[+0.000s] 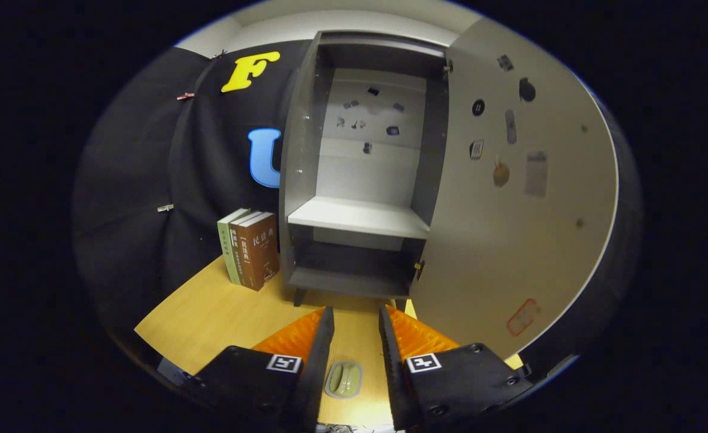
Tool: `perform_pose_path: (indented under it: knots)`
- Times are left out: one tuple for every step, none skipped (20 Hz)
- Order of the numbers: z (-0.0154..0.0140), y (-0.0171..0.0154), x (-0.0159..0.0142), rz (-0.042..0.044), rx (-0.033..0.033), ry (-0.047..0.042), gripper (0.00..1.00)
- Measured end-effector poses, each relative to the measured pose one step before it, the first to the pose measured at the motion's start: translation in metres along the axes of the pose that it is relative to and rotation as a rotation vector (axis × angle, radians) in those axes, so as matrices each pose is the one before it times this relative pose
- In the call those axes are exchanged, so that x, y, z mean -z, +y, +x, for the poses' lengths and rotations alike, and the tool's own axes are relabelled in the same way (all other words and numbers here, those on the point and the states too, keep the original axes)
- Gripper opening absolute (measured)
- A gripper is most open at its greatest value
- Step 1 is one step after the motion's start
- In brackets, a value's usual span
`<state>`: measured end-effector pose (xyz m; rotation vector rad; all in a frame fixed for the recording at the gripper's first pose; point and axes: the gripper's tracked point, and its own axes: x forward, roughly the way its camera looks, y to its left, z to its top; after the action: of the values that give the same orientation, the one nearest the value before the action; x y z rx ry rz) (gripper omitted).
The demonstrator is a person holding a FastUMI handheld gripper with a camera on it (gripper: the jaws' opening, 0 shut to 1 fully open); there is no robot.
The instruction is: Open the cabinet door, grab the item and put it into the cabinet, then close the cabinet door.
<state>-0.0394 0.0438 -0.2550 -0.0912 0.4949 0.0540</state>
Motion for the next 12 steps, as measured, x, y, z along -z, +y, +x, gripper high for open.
perform_pose_path:
  knots:
    - [0.00879,-0.00237,0.02194,0.02039,0.00638,0.06467,0.54]
    - [0.01168,-0.00219,0.02113,0.0282,-0.00034,0.06439,0.54]
    - [0.011,-0.00192,0.01845,0.02326,-0.00031,0.05702,0.54]
    - [0.00972,-0.00377,0.01778,0.0162,0.00317,0.05242,0.54]
    - [0.01144,-0.00134,0.01587,0.01376,-0.00519,0.04249,0.54]
    - [0.01358,0.001,0.01017,0.00812,-0.0085,0.02922,0.54]
    - [0.00954,0.00047,0.0078,-0.00251,-0.00743,0.02123,0.54]
    - [0.00798,0.00072,0.00928,-0.00485,-0.00693,0.02906,0.54]
    - [0.00773,0.0009,0.00832,-0.00723,-0.00743,0.02588,0.54]
    - [0.00893,-0.00002,0.00852,-0.00961,0.00129,0.0213,0.54]
    - [0.00857,0.00028,0.00847,-0.00936,-0.00143,0.02511,0.54]
    - [0.00805,0.00086,0.01032,-0.00438,-0.00564,0.02895,0.54]
